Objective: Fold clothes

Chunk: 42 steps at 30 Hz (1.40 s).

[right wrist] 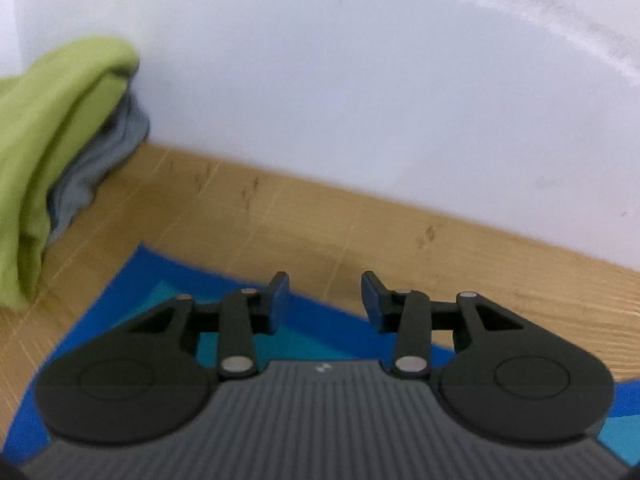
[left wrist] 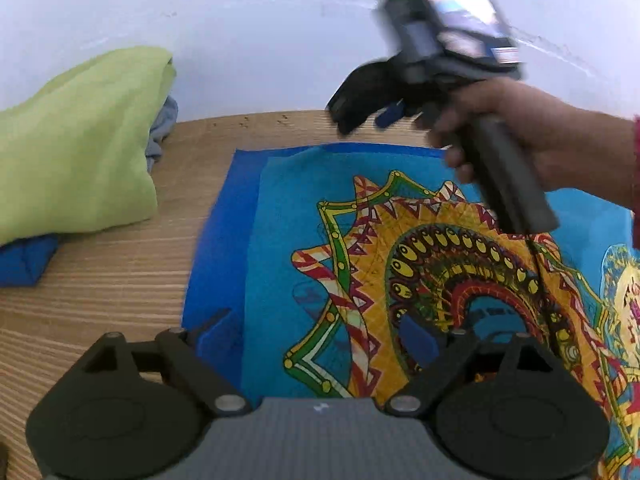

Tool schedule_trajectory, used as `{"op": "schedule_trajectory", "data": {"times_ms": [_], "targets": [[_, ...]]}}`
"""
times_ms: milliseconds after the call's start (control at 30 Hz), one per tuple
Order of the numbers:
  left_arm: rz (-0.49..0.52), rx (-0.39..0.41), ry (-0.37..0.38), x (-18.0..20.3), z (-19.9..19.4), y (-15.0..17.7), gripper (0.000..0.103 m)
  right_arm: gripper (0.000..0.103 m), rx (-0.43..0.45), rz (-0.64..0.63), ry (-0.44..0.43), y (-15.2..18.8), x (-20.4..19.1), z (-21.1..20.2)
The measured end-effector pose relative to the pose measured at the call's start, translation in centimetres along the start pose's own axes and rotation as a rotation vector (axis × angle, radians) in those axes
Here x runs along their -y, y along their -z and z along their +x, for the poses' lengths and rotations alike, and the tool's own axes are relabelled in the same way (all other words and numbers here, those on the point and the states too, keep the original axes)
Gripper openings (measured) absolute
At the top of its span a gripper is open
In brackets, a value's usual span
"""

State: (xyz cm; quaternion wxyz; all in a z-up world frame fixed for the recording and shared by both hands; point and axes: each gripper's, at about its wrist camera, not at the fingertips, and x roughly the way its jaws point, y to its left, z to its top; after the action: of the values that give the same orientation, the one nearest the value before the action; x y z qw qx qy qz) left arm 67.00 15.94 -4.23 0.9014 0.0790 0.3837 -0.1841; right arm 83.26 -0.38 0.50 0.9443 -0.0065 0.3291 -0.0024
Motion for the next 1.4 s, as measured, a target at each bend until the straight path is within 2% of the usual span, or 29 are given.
{"op": "schedule_trajectory", "data": {"times_ms": [33,100,200,333,500,600,733,833,900,967,1033,1067,1233,1333,1400], "targets": [[-0.002,-0.003,0.002,-0.1,0.0,-0.1,0.090,0.042,0.015,-0.005,-0.024,0.1,0.8,-1.4],[-0.006,-0.007,0.013,-0.2,-0.1,-0.3,0.089,0.043,-0.043,-0.034,-0.036,0.7,2.7,-4.0],[-0.011,-0.006,0.052,-0.4,-0.4,-1.2,0.088,0.043,-0.088,-0.022,0.017,3.8,6.5,-9.4],[0.034,-0.015,0.110,0.7,0.1,-2.9,0.088,0.043,-0.124,0.149,0.090,9.0,12.4,-16.0],[0.091,-0.028,0.097,3.1,1.5,-3.5,0.088,0.045,-0.149,0.188,0.156,12.3,15.3,-16.2],[0.089,-0.042,0.072,3.7,2.4,-3.6,0.089,0.047,-0.154,0.213,0.197,13.6,16.9,-15.6],[0.068,-0.040,0.044,3.7,3.3,-3.7,0.092,0.049,-0.031,0.226,0.312,9.1,18.3,-8.0],[0.060,-0.035,0.035,3.4,3.7,-3.8,0.093,0.048,0.003,0.273,0.381,6.3,19.6,-4.6],[0.067,-0.027,0.023,3.1,3.6,-3.7,0.093,0.049,0.009,0.362,0.332,5.6,20.4,-5.6],[0.074,-0.014,-0.004,2.5,3.3,-3.8,0.093,0.048,0.046,0.410,0.142,6.1,20.2,-8.9],[0.065,-0.007,-0.037,1.7,3.6,-4.2,0.093,0.048,-0.025,0.357,-0.022,7.3,18.4,-12.2],[0.054,-0.009,-0.050,1.3,3.8,-4.4,0.093,0.048,-0.050,0.324,-0.075,7.8,17.4,-13.2],[-0.003,-0.030,-0.087,-1.2,4.5,-5.2,0.092,0.049,-0.089,0.108,-0.081,10.0,12.6,-12.3],[-0.003,-0.036,-0.077,-1.6,4.0,-5.2,0.089,0.050,-0.102,0.006,-0.077,10.9,10.2,-11.3],[-0.011,-0.035,-0.035,-1.5,3.3,-5.2,0.088,0.050,-0.047,0.014,0.002,9.1,10.5,-8.1]]}}
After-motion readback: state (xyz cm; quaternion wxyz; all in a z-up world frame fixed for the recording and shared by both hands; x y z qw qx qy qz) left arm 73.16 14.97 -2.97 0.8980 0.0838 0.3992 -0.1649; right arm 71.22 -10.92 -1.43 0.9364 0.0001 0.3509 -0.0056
